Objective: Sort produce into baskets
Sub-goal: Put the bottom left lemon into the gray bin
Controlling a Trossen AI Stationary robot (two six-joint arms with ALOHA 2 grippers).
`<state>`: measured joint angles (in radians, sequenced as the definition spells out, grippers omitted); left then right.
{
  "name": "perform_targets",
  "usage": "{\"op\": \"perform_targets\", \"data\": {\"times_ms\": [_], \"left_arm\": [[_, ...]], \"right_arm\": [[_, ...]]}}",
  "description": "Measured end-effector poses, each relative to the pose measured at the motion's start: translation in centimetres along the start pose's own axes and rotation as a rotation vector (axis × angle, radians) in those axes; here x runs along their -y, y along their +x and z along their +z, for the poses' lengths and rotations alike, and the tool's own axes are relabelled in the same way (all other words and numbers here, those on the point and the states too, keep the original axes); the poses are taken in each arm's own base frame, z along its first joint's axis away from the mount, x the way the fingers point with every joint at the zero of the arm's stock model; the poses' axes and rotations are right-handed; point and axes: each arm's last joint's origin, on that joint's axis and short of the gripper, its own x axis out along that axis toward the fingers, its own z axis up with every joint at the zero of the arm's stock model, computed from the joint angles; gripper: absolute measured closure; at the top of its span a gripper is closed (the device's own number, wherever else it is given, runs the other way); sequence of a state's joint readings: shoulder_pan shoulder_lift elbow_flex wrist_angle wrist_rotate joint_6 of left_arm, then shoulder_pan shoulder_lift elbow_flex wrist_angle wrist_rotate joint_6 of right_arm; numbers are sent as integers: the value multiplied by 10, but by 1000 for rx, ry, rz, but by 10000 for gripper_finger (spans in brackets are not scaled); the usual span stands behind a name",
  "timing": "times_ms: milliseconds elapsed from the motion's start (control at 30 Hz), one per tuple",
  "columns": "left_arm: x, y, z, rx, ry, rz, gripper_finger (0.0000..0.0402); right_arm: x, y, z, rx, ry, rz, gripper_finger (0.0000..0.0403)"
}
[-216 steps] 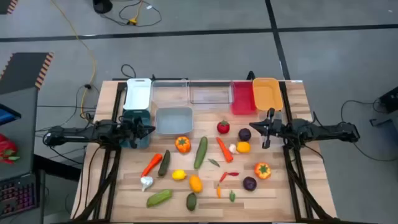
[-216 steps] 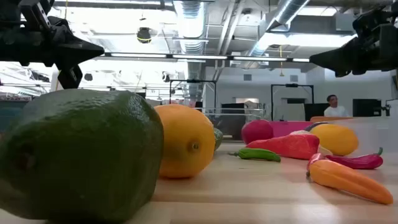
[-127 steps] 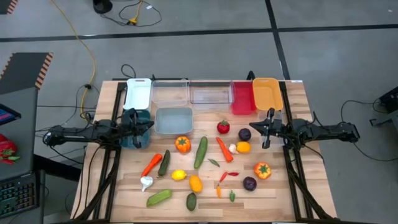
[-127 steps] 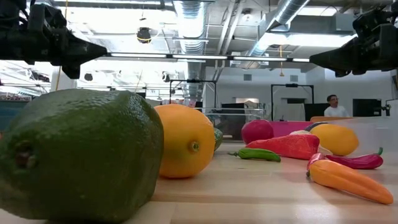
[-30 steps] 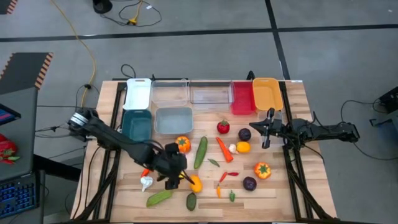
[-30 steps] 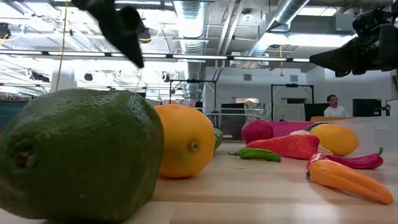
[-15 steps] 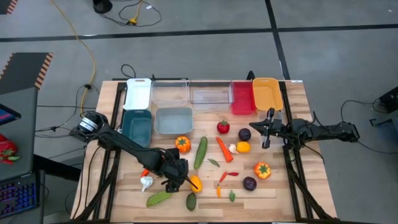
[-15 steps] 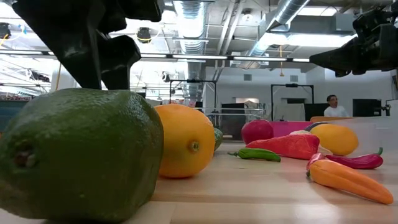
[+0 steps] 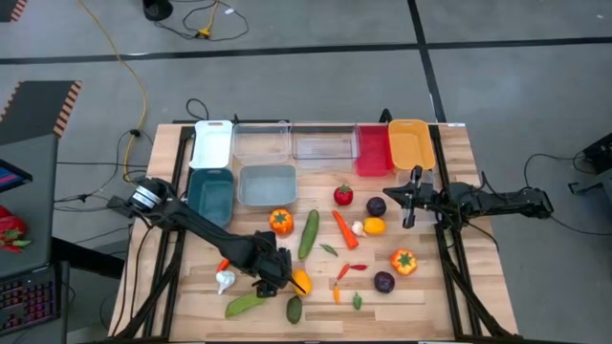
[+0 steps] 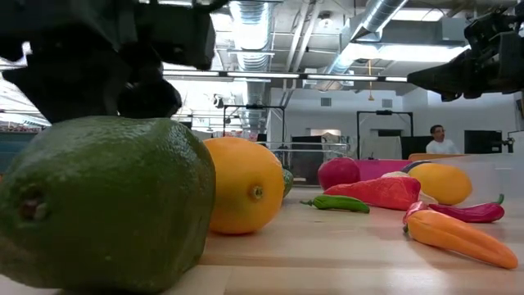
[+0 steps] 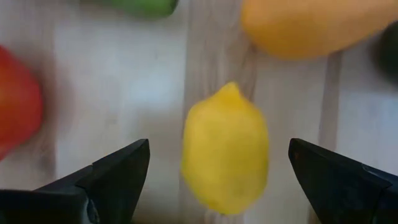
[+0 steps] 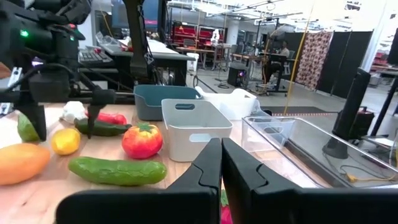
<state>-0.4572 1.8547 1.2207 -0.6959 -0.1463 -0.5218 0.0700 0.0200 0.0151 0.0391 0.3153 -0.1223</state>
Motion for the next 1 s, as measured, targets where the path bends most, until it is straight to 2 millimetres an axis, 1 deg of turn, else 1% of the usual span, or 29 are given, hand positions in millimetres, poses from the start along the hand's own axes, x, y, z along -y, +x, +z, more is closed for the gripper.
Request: {"op": "perform_targets", "data": {"times_ms": [100, 200, 500, 633, 700, 800, 1000], "left_arm": [[0, 4, 1, -2, -5, 4, 36], [0, 8, -1, -17, -3, 14, 63], [0, 11, -1, -26, -8, 6, 191], [1, 9, 1, -22, -8, 3, 231], [2, 5, 4, -8, 1, -4, 237], [3, -3, 10, 7, 11, 1, 231], [-6, -32, 27, 28, 30, 59, 219]], "right_arm": [[0, 0, 0, 0, 0, 0, 365], [0, 0, 0, 0, -1, -1, 365], [0, 0, 0, 0, -2, 0, 365], [0, 0, 0, 0, -2, 0, 365], [0, 0, 0, 0, -1, 0, 365], [0, 0, 0, 0, -1, 0, 365], [0, 0, 0, 0, -1, 0, 365]]}}
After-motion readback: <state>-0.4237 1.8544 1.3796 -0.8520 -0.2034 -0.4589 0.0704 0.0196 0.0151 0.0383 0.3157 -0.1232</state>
